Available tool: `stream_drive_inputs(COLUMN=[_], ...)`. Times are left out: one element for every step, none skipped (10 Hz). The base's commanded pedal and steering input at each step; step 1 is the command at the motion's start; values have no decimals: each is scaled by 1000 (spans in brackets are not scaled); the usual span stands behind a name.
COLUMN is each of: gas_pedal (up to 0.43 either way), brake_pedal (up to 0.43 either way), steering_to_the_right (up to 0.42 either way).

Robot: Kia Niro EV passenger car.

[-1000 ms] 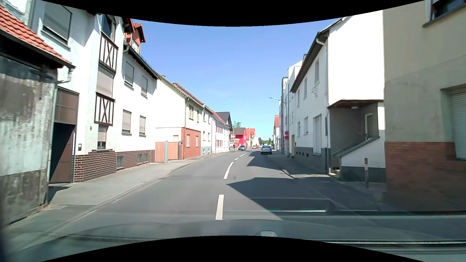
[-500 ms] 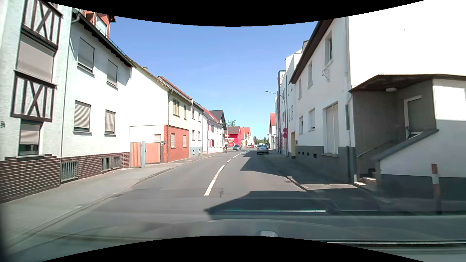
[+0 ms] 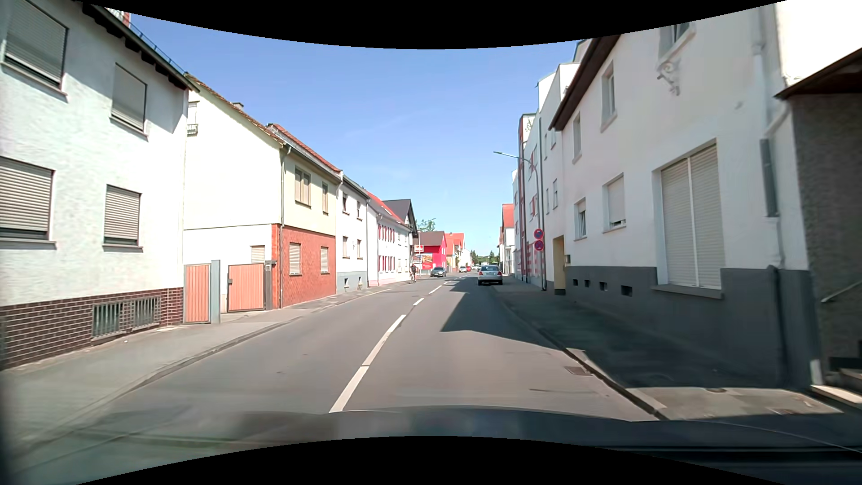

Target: Follow the waypoints while adhering to traffic rules and regulations

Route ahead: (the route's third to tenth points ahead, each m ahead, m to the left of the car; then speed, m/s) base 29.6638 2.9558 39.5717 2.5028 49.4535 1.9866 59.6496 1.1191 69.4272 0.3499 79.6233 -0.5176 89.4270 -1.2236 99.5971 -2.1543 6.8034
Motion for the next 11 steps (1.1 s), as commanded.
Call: stream_drive_inputs(gas_pedal=[118, 118, 118, 118, 118, 118, 118, 118, 118, 118, 118], brake_pedal=[0, 0, 0, 0, 0, 0, 0, 0, 0, 0, 0], steering_to_the_right=[-21, -22, -22, -22, -20, -17, -16, -15, -14, -13, -13])
